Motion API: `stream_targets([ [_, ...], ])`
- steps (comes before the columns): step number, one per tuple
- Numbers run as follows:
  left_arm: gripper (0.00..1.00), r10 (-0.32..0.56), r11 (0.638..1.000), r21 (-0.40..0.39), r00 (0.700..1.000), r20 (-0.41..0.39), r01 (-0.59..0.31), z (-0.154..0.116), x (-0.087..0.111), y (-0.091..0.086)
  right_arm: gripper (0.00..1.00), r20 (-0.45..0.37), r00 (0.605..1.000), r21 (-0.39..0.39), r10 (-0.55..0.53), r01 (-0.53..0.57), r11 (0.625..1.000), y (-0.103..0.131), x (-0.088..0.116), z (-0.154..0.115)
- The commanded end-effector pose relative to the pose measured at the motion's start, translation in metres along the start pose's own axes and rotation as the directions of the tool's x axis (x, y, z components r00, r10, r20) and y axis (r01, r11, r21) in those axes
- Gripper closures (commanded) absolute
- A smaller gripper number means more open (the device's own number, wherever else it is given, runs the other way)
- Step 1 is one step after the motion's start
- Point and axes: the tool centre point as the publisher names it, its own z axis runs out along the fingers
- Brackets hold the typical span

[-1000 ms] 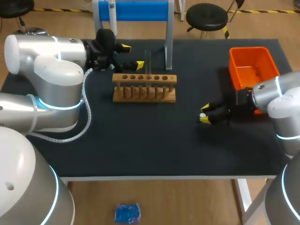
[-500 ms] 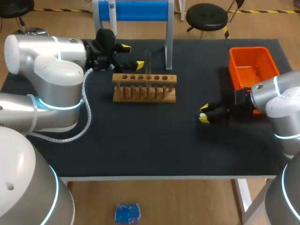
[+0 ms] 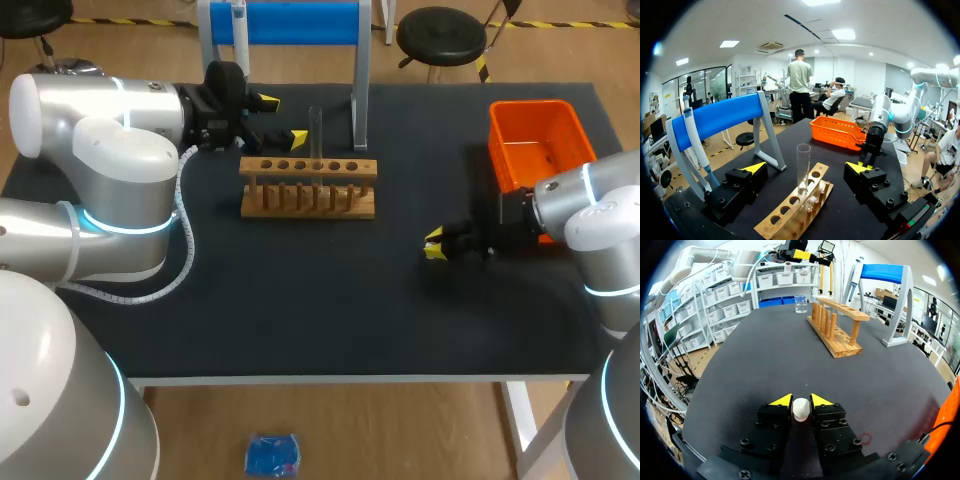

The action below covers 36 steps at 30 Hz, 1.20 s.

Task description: Invert the test tube, pick up the pipette, mount the tip to pipette, aspirate from beaker and dispense into the tube, eject the tip, return the pipette, and cap with the stopper.

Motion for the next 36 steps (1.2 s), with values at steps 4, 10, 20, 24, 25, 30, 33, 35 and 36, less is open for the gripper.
stream_targets([
  [4,0.0,-0.001,1.0,0.002,1.0,0.001,0.001,0.0,0.0,0.001,1.0,-0.003,1.0,0.001,-0.009,0.009,1.0,-0.001,0.002,-0.001],
  [10,0.0,-0.001,1.0,0.002,1.0,0.001,0.001,0.0,0.0,0.001,1.0,0.005,1.0,-0.001,-0.019,0.019,1.0,0.004,0.002,-0.004],
  [20,0.0,-0.001,1.0,0.002,1.0,0.001,0.001,0.0,0.0,0.001,1.0,0.027,0.999,-0.02,-0.048,0.048,0.999,0.049,-0.002,-0.038],
  [24,0.0,-0.001,1.0,0.002,1.0,0.001,0.001,0.0,0.0,0.001,1.0,0.03,0.997,-0.029,-0.071,0.072,0.997,0.08,-0.006,-0.054],
  [25,0.0,-0.001,1.0,0.002,1.0,0.001,0.001,0.0,0.0,0.001,1.0,0.029,0.997,-0.034,-0.074,0.075,0.997,0.088,-0.008,-0.058],
  [30,0.0,-0.001,1.0,0.002,1.0,0.001,0.001,0.0,0.0,0.001,1.0,0.022,0.996,-0.03,-0.088,0.088,0.996,0.129,-0.017,-0.069],
  [33,0.0,-0.001,1.0,0.002,1.0,0.001,0.001,0.0,0.0,0.001,1.0,0.011,0.997,-0.034,-0.082,0.082,0.996,0.154,-0.027,-0.071],
  [35,0.0,-0.001,1.0,0.002,1.0,0.001,0.001,0.0,0.0,0.001,1.0,0.017,0.996,-0.037,-0.083,0.084,0.996,0.17,-0.032,-0.071],
  [36,0.0,-0.001,1.0,0.002,1.0,0.001,0.001,0.0,0.0,0.001,1.0,0.013,0.996,-0.043,-0.087,0.087,0.995,0.179,-0.036,-0.07],
])
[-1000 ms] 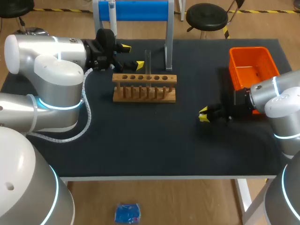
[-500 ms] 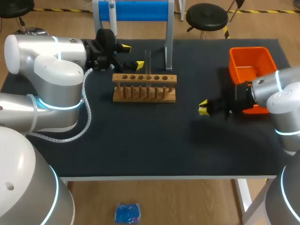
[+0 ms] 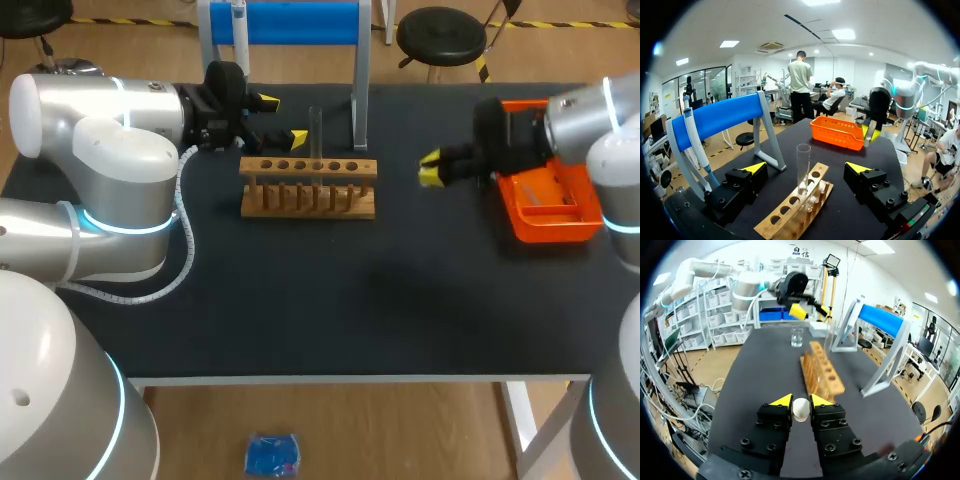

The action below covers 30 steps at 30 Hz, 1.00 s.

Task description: Invert the test tube, pick up the pipette, mount the tip to pipette, aspirate from beaker and dispense into the tube, eject the tip, return the pipette, and cap with the stopper.

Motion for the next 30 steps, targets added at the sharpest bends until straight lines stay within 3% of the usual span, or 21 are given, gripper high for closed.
stream_targets([
  [1,0.0,-0.001,1.0,0.002,1.0,0.001,0.001,0.0,0.0,0.001,1.0,-0.019,1.0,0.015,-0.011,0.011,1.0,0.04,-0.02,0.001],
  [10,0.0,-0.001,1.0,0.002,1.0,0.001,0.001,0.0,0.0,0.001,1.0,-0.019,0.996,-0.039,-0.082,0.081,0.996,0.105,-0.044,0.02],
  [15,0.0,-0.001,1.0,0.002,1.0,0.001,0.001,0.0,0.0,0.001,1.0,-0.034,0.992,-0.052,-0.12,0.118,0.992,0.129,-0.049,0.035],
  [21,0.0,-0.001,1.0,0.002,1.0,0.001,0.001,0.0,0.0,0.001,1.0,-0.056,0.988,-0.071,-0.145,0.141,0.988,0.147,-0.056,0.056],
  [30,0.0,-0.001,1.0,0.002,1.0,0.001,0.001,0.0,0.0,0.001,1.0,-0.075,0.984,-0.078,-0.159,0.153,0.985,0.153,-0.063,0.083],
])
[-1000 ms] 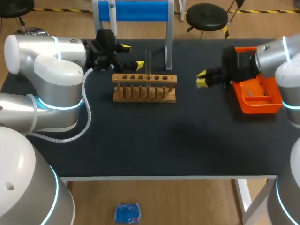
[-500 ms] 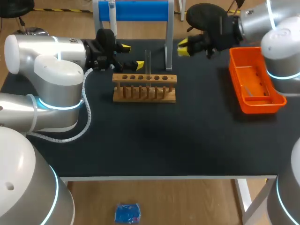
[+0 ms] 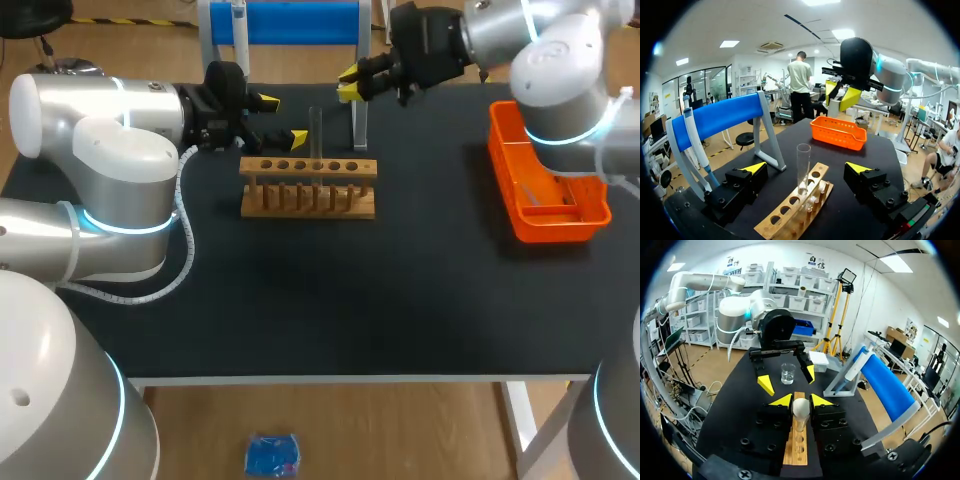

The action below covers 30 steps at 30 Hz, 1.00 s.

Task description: Invert the test tube, pick up the pipette, mount the tip to pipette, aspirate from beaker and dispense into the tube, eject the tip, return the pipette, and cap with the stopper.

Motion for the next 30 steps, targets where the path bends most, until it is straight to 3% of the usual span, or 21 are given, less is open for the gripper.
stream_targets([
  [1,0.0,-0.001,1.0,0.002,1.0,0.001,0.001,0.0,0.0,0.001,1.0,-0.017,1.0,0.005,-0.001,0.001,1.0,-0.001,-0.01,0.018],
  [13,0.0,-0.001,1.0,0.002,1.0,0.001,0.001,0.0,0.0,0.001,1.0,-0.043,0.999,0.022,-0.015,0.016,1.0,-0.001,-0.015,0.04],
  [30,0.0,-0.001,1.0,0.002,1.0,0.001,0.001,0.0,0.0,0.001,1.0,-0.054,0.999,0.047,-0.005,0.008,0.999,-0.005,-0.018,0.052],
])
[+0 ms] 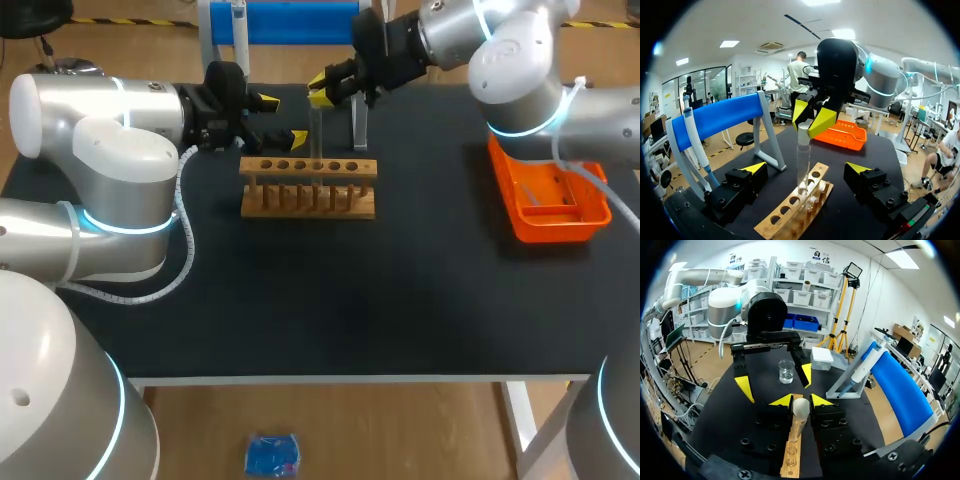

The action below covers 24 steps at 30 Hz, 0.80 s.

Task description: Invert the test tube, pick up the pipette, mount the tip to pipette, aspirate from beaker and dispense into the tube, eject the tip, return the pipette, and cap with the stopper.

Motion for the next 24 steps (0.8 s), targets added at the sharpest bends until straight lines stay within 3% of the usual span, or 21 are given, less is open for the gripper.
stream_targets([
  [1,0.0,-0.001,1.0,0.002,1.0,0.001,0.001,0.0,0.0,0.001,1.0,-0.007,1.0,0.011,0.002,-0.002,1.0,0.001,-0.002,0.001],
  [24,0.0,-0.001,1.0,0.002,1.0,0.001,0.001,0.0,0.0,0.001,1.0,-0.017,1.0,0.044,0.017,-0.017,0.999,-0.012,0.003,0.007],
])
